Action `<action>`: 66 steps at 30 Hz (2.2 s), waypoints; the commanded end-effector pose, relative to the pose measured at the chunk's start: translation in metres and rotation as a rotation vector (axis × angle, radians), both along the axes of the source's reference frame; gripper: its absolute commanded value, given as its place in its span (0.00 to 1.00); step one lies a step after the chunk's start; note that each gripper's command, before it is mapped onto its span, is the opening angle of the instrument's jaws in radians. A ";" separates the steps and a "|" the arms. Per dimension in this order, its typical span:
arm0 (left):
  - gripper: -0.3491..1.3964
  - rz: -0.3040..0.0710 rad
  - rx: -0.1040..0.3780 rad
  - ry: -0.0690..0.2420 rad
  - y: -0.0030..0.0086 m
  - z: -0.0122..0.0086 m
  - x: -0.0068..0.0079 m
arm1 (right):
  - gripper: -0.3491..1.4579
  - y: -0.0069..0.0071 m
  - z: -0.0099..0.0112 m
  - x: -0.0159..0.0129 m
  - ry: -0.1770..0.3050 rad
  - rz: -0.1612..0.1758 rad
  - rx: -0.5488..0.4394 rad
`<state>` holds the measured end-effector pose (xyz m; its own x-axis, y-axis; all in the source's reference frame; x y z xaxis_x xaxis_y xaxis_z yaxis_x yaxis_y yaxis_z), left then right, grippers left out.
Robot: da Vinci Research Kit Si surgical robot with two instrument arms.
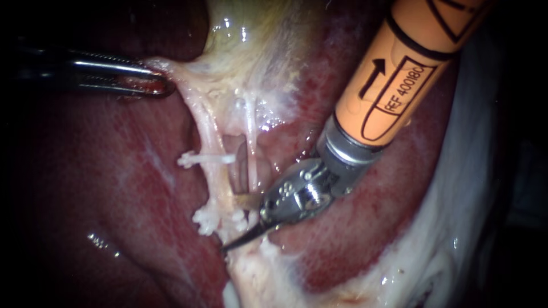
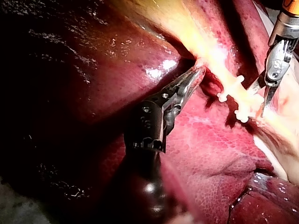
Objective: Go to the cutting position left tube
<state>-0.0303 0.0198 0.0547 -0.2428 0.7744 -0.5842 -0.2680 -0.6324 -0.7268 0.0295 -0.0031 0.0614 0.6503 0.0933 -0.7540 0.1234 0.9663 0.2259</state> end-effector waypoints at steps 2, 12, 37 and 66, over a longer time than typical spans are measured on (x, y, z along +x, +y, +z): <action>0.00 0.001 0.000 -0.001 0.0000 -0.0001 0.0001 | 0.87 0.0001 -0.0001 -0.0004 0.003 0.000 0.000; 0.00 0.001 0.002 -0.002 0.0002 -0.0005 0.0008 | 0.92 0.0021 -0.0012 -0.0035 0.037 0.087 0.164; 0.00 0.000 0.003 -0.001 0.0001 -0.0009 0.0007 | 0.92 0.0030 0.0019 -0.0012 0.169 0.071 0.506; 0.00 -0.001 0.003 0.000 0.0001 -0.0009 0.0006 | 0.89 0.0031 0.0000 0.0037 0.292 0.092 0.617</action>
<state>-0.0297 0.0199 0.0538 -0.2418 0.7762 -0.5823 -0.2685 -0.6302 -0.7285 0.0333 -0.0002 0.0612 0.3961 0.6088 -0.6873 0.1889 0.6785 0.7099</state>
